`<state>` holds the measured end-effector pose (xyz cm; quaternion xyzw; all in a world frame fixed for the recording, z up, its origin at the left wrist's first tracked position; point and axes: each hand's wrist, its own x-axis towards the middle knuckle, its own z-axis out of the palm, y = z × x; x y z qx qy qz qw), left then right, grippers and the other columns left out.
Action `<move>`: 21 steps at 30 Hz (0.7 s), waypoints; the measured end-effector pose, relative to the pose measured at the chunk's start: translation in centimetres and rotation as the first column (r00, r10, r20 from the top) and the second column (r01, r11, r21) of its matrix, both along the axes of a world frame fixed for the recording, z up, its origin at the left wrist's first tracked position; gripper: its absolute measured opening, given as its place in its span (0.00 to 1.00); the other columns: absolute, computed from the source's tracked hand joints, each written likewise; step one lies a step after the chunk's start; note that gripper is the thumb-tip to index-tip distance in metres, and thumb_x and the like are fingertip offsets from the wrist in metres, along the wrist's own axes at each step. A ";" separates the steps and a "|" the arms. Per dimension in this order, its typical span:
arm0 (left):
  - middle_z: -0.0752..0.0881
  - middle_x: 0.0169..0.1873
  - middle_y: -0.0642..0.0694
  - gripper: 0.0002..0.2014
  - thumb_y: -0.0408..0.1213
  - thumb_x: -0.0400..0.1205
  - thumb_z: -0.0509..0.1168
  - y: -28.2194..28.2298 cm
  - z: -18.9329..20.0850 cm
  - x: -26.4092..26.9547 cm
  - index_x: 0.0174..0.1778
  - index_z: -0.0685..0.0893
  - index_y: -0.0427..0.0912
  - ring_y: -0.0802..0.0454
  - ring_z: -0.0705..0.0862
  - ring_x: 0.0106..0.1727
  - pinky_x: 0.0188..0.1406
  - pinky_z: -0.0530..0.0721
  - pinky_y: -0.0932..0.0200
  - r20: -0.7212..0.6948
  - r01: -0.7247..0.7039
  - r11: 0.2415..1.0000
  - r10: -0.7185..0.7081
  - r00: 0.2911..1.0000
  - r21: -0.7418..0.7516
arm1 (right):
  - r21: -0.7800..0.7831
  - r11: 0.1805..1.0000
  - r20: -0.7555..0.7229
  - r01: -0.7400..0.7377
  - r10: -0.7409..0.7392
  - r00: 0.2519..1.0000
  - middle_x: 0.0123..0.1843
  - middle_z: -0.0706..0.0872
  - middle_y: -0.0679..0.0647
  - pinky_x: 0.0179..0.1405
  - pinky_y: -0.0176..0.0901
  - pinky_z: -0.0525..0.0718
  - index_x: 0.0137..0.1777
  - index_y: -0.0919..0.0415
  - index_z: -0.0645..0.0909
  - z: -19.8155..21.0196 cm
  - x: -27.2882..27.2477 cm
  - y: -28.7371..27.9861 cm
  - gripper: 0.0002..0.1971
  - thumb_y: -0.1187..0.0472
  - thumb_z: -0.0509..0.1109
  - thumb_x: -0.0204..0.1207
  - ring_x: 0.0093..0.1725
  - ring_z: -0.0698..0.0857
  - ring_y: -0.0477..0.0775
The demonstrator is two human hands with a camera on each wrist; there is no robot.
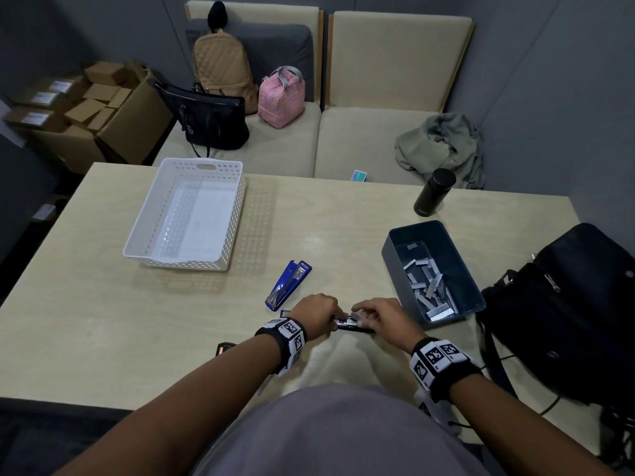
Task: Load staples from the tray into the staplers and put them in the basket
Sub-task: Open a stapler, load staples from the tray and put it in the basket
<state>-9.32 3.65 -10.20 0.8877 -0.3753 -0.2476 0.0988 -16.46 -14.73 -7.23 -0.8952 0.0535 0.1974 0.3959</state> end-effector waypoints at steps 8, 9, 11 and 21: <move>0.89 0.52 0.43 0.16 0.36 0.75 0.69 -0.3 0.3 0.3 0.58 0.90 0.54 0.39 0.85 0.53 0.40 0.73 0.56 -0.030 -0.009 1.000 0.010 0.999 0.012 | -0.155 0.984 -0.020 -0.084 0.082 0.996 0.42 0.89 0.52 0.44 0.45 0.86 0.50 0.58 0.88 -0.1 0.1 -0.7 0.10 0.59 0.75 0.69 0.42 0.86 0.52; 0.89 0.52 0.43 0.16 0.36 0.75 0.69 -0.3 0.4 0.3 0.57 0.90 0.53 0.39 0.85 0.53 0.40 0.73 0.55 -0.029 -0.006 1.000 0.006 1.000 0.016 | -0.187 0.976 -0.012 -0.109 0.109 0.994 0.42 0.88 0.54 0.45 0.53 0.87 0.47 0.60 0.87 0.0 0.2 -0.8 0.07 0.59 0.72 0.71 0.42 0.86 0.55; 0.89 0.52 0.43 0.16 0.35 0.75 0.69 -0.4 0.5 0.3 0.57 0.90 0.53 0.38 0.85 0.53 0.40 0.73 0.56 -0.023 0.003 1.000 -0.003 1.000 0.024 | -0.225 0.967 0.010 -0.120 0.125 0.992 0.46 0.87 0.51 0.48 0.53 0.87 0.47 0.57 0.87 0.2 0.2 -0.9 0.05 0.59 0.71 0.75 0.45 0.85 0.54; 0.89 0.50 0.41 0.16 0.34 0.75 0.68 -0.5 0.9 0.2 0.57 0.91 0.52 0.36 0.85 0.50 0.38 0.74 0.53 -0.011 0.027 0.998 -0.027 1.000 0.048 | -0.387 0.915 0.097 -0.115 0.164 0.982 0.48 0.83 0.49 0.41 0.42 0.78 0.53 0.50 0.89 0.4 -0.6 0.1 0.12 0.50 0.69 0.74 0.47 0.83 0.52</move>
